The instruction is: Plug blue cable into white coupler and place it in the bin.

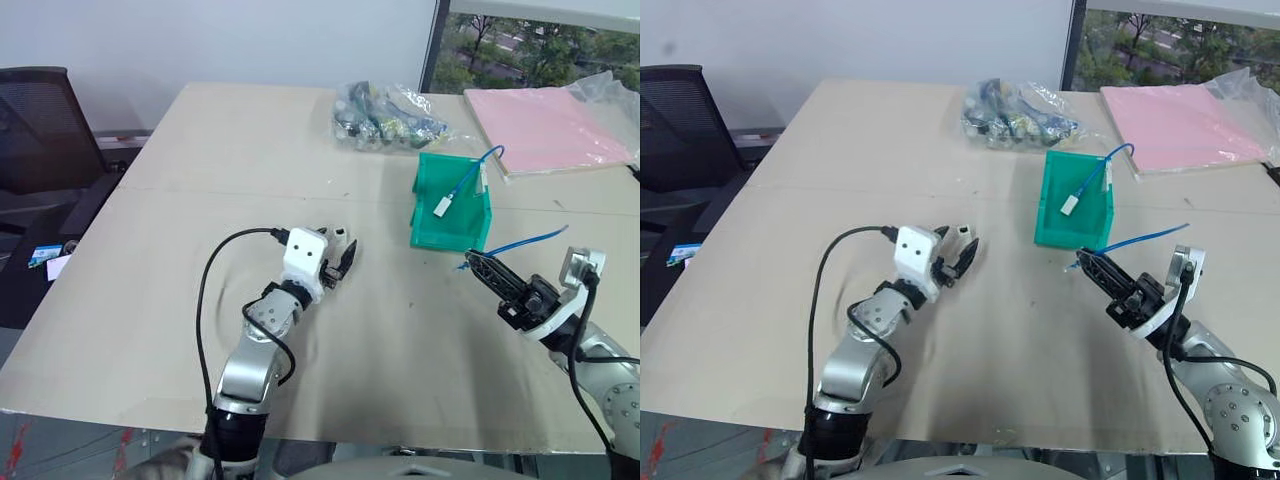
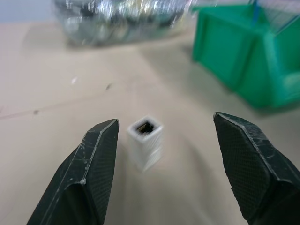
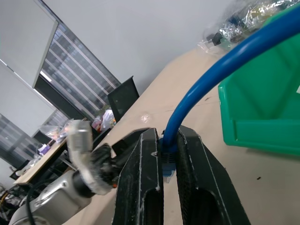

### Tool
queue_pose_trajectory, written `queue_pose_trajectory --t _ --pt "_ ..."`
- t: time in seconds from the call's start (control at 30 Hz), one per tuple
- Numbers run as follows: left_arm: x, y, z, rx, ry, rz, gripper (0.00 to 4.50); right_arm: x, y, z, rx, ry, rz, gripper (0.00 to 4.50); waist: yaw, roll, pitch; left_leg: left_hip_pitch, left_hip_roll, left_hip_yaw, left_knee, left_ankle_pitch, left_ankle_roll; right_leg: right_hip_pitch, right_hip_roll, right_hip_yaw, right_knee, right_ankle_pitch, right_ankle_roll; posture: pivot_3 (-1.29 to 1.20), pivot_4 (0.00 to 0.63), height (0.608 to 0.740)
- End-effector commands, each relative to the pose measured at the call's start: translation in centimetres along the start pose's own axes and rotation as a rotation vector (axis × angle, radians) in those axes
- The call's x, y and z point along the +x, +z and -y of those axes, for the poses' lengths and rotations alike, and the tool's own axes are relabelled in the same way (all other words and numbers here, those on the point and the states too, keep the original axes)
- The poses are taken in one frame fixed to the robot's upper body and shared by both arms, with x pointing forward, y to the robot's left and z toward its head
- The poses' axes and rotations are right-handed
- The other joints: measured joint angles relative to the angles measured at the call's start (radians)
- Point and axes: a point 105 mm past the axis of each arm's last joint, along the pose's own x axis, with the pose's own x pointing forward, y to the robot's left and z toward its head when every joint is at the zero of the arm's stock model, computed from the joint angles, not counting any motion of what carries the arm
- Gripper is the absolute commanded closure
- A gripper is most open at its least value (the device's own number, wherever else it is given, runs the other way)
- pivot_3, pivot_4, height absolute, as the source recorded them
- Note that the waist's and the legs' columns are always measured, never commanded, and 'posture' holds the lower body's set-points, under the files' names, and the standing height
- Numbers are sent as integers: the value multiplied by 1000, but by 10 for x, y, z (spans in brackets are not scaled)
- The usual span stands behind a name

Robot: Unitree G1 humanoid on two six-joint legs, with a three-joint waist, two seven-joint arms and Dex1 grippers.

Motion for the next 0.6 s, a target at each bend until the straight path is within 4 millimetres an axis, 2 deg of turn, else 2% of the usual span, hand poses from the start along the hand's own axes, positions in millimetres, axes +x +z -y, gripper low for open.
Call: queue_pose_trajectory --t 0.03,0.4,0.6 --pt "5 2 6 13 10 4 1221 -2 14 -5 -46 15 32 4500 -1 0 0 0 0 0 0 0 0 0 0 0 0 0 0 0 150 728" --pt "14 -11 17 -38 37 -31 1221 -10 20 -6 -58 -17 16 4500 1 0 0 -1 0 0 0 0 0 0 0 0 -1 0 0 0 150 728" --pt "26 -16 7 -88 105 -51 1221 -8 23 -3 -76 -19 8 4500 1 0 0 -1 0 1 1 0 1 0 0 0 -1 1 2 0 150 728"
